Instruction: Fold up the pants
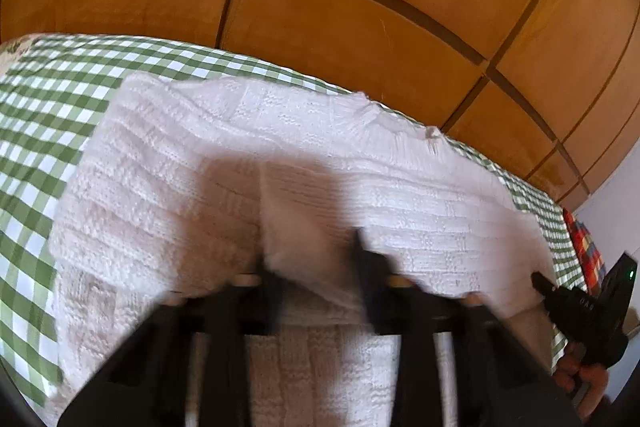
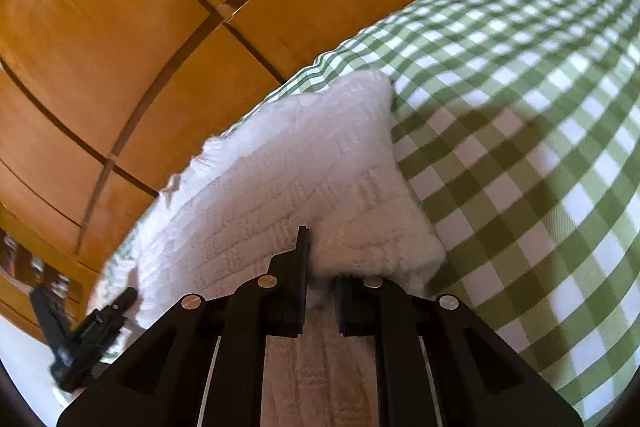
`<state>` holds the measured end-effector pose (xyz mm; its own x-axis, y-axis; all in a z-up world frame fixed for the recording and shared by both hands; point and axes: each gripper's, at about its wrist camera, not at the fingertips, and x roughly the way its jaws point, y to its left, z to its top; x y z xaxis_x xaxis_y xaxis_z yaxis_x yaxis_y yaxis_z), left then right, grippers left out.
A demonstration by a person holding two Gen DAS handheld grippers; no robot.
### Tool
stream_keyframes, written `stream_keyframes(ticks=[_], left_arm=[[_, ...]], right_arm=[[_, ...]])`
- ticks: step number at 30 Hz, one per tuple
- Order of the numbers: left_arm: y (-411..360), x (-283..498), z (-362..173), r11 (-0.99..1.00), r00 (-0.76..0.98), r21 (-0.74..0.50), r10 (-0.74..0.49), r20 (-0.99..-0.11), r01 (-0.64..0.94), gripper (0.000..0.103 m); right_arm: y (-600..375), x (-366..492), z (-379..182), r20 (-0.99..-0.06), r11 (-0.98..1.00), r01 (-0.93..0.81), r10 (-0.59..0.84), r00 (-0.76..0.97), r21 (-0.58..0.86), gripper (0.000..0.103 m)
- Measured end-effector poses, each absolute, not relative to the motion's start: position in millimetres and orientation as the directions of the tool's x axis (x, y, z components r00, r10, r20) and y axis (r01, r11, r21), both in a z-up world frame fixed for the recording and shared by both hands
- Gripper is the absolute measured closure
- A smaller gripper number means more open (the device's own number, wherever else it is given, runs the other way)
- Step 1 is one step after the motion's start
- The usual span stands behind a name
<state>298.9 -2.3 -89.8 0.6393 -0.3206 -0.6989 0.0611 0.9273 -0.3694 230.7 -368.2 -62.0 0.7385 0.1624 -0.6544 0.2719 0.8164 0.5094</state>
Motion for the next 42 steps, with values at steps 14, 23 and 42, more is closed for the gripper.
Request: stream_keyframes(ticks=[14, 23, 42], left_arm=[[-9, 286, -73, 0.970, 0.697, -0.240, -0.207, -0.687, 0.052, 0.092], [-6, 280, -95, 0.968, 0.683, -0.251, -0.188, -0.706, 0.006, 0.076], [18, 258, -89, 0.933, 0.699, -0.359, -0.260, -0.666, 0.005, 0.029]], right_arm=[[-361, 233, -55, -0.657, 0.867, 0.335, -0.012, 0.754, 0.369, 0.096], [-372, 228, -70, -0.644, 0.835, 0.351, 0.005, 0.765, 0.423, 0.096], [-364, 194, -40, -0.644, 0.872, 0.386, -0.112, 0.757, 0.301, 0.072]])
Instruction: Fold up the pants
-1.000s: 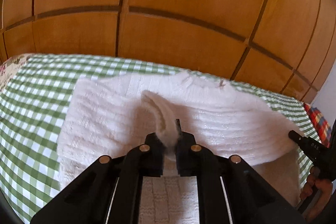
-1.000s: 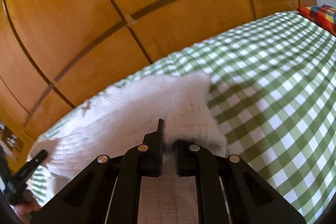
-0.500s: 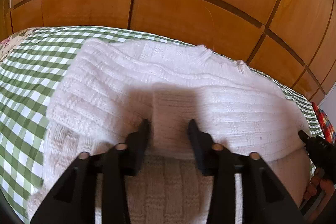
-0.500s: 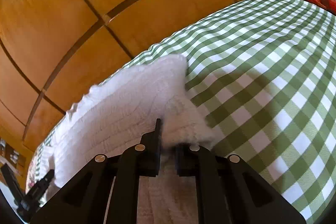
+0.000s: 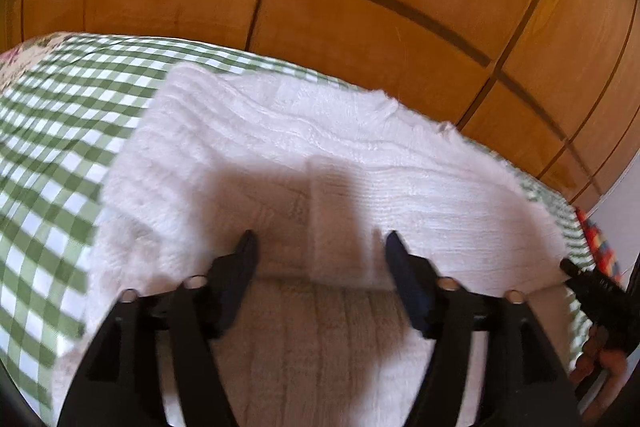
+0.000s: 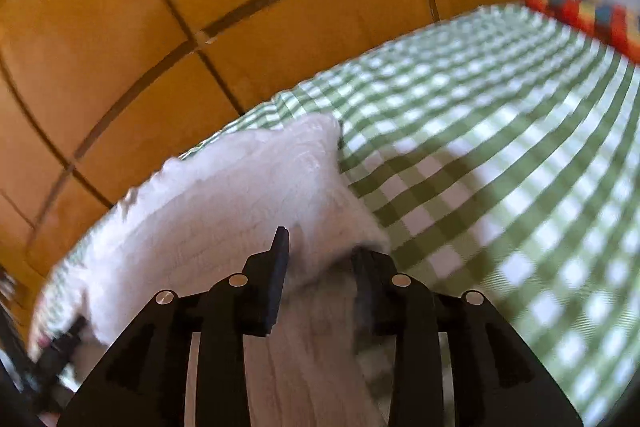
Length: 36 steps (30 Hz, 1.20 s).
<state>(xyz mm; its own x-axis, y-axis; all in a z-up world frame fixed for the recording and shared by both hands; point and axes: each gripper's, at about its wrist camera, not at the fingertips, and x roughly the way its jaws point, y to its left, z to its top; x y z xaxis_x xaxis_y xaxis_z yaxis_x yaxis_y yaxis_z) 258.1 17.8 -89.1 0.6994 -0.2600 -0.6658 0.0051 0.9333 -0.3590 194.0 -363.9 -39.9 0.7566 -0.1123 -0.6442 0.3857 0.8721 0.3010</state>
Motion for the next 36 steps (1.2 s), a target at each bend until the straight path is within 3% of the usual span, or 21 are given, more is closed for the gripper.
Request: stream_keyframes(ticks=[4, 7, 13, 19, 26, 29, 31, 32, 36], left_arm=[[37, 252, -78, 0.930, 0.741, -0.366, -0.225, -0.633, -0.030, 0.027], [39, 270, -75, 0.948, 0.728, -0.317, -0.190, -0.659, -0.040, 0.028], [38, 319, -88, 0.994, 0.666, -0.103, -0.054, -0.744, -0.034, 0.030], [59, 334, -103, 0.997, 0.648, -0.056, -0.007, -0.761, -0.055, 0.031], [67, 341, -107, 0.995, 0.648, -0.073, -0.009, -0.762, -0.073, 0.031], [70, 333, -103, 0.993, 0.657, -0.104, -0.042, -0.753, -0.056, 0.029], [70, 318, -98, 0.996, 0.652, -0.076, -0.022, -0.758, -0.054, 0.014], [69, 310, -96, 0.997, 0.648, -0.050, 0.005, -0.761, -0.067, 0.007], [71, 270, -95, 0.993, 0.627, -0.104, -0.049, -0.777, -0.051, 0.007]], right_arm=[[-342, 180, -17, -0.571, 0.915, 0.368, -0.216, 0.792, 0.165, 0.072], [-322, 197, -6, -0.557, 0.952, 0.294, -0.201, 0.806, 0.082, 0.072], [-295, 254, -29, -0.664, 0.992, 0.108, -0.119, 0.738, -0.058, 0.072], [-337, 284, -56, -0.730, 0.968, 0.237, -0.108, 0.675, 0.077, 0.072], [-340, 289, -62, -0.712, 0.965, 0.254, -0.132, 0.690, 0.068, 0.072], [-340, 281, -55, -0.706, 0.966, 0.242, -0.106, 0.700, 0.095, 0.065], [-336, 265, -45, -0.687, 0.967, 0.220, -0.075, 0.723, 0.126, 0.033], [-332, 252, -40, -0.666, 0.966, 0.215, -0.068, 0.743, 0.141, 0.030], [-311, 218, -40, -0.699, 0.973, 0.205, -0.071, 0.711, 0.109, 0.030]])
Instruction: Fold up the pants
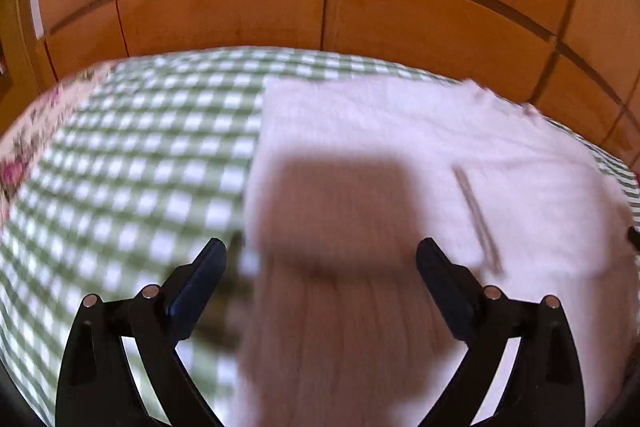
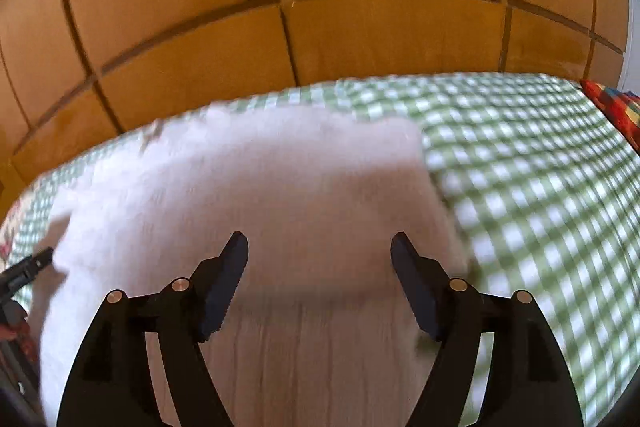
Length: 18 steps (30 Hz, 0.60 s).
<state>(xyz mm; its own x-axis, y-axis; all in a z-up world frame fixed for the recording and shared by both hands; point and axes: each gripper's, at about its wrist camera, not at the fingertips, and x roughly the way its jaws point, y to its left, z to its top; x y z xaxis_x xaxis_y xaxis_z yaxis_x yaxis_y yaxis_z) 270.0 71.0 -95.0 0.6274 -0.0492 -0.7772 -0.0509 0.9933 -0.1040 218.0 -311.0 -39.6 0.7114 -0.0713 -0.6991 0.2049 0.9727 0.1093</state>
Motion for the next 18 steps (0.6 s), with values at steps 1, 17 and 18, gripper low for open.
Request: stream_keyframes(ticks=[1, 17, 18], left_arm=[[71, 262, -97, 0.992, 0.617, -0.112, -0.057, -0.785, -0.051, 0.007], [71, 190, -108, 0.996, 0.573, -0.050, 0.000, -0.819, -0.071, 0.003], [72, 186, -107, 0.997, 0.575, -0.046, 0.001, -0.818, -0.067, 0.003]], right_arm=[[-309, 212, -42, -0.707, 0.973, 0.198, -0.059, 0.705, 0.117, 0.030], [-297, 170, -62, -0.772, 0.977, 0.194, -0.060, 0.632, 0.083, 0.014], [-298, 163, -61, -0.772, 0.976, 0.194, -0.050, 0.633, 0.096, 0.014]])
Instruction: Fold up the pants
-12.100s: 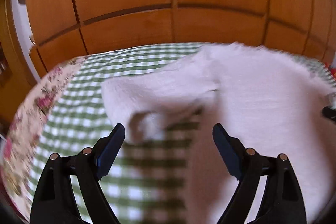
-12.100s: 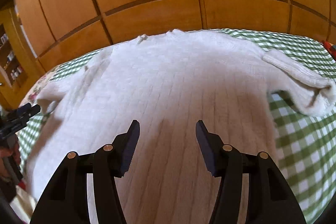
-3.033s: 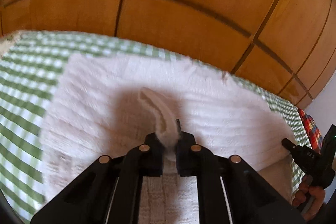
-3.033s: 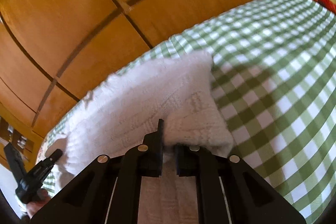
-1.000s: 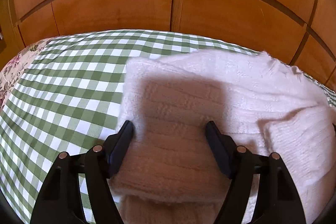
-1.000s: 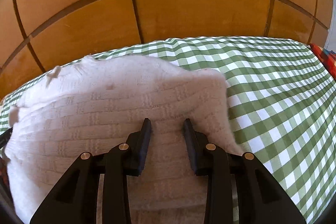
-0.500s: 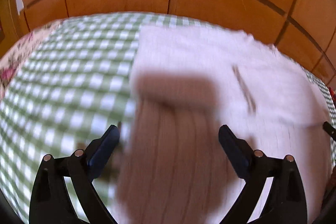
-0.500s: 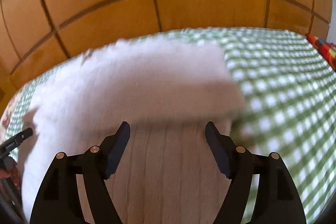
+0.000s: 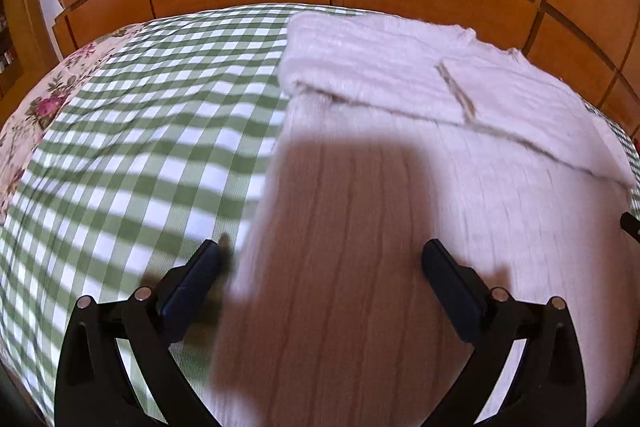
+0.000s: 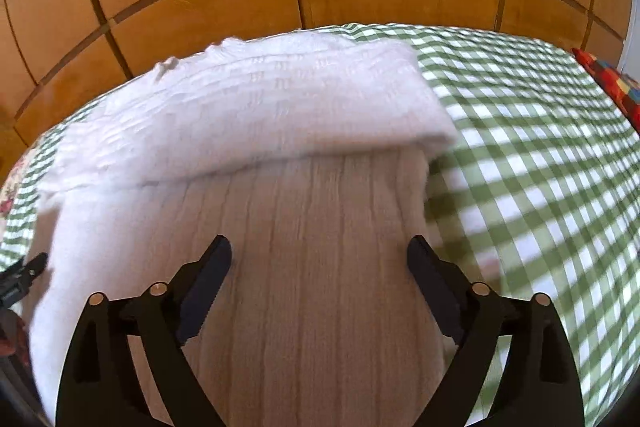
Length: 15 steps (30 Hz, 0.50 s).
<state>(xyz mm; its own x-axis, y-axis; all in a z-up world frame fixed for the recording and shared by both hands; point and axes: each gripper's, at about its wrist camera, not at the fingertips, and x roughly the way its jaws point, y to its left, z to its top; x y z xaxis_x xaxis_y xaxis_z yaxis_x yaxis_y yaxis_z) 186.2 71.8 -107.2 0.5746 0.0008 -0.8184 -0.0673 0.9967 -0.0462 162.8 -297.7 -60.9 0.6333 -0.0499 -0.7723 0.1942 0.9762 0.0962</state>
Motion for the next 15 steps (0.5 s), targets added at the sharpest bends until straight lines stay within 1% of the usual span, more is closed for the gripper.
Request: stream_keyframes(ticks=[2, 6, 8, 12, 15], left_arm=[[70, 176, -107, 0.997, 0.579, -0.037, 0.007, -0.815, -0.064, 0.003], [70, 159, -106, 0.997, 0.588, -0.040, 0.011, -0.809, -0.073, 0.002], [70, 153, -106, 0.996, 0.597, -0.041, 0.013, -0.802, -0.077, 0.002], [71, 138, -106, 0.996, 0.613, -0.044, 0.016, -0.790, -0.083, 0.002], [72, 127, -106, 0.996, 0.623, -0.053, 0.005, -0.782, -0.076, 0.002]], right_arm=[[-299, 148, -60, -0.770, 0.973, 0.199, -0.036, 0.637, 0.119, 0.013], [-304, 123, -68, -0.793, 0.964, 0.216, -0.007, 0.609, 0.158, 0.004], [-304, 110, -72, -0.791, 0.968, 0.192, 0.010, 0.611, 0.161, 0.004], [-299, 97, -73, -0.789, 0.983, 0.152, -0.013, 0.614, 0.102, 0.004], [-302, 85, -72, -0.787, 0.981, 0.144, 0.013, 0.616, 0.129, 0.004]])
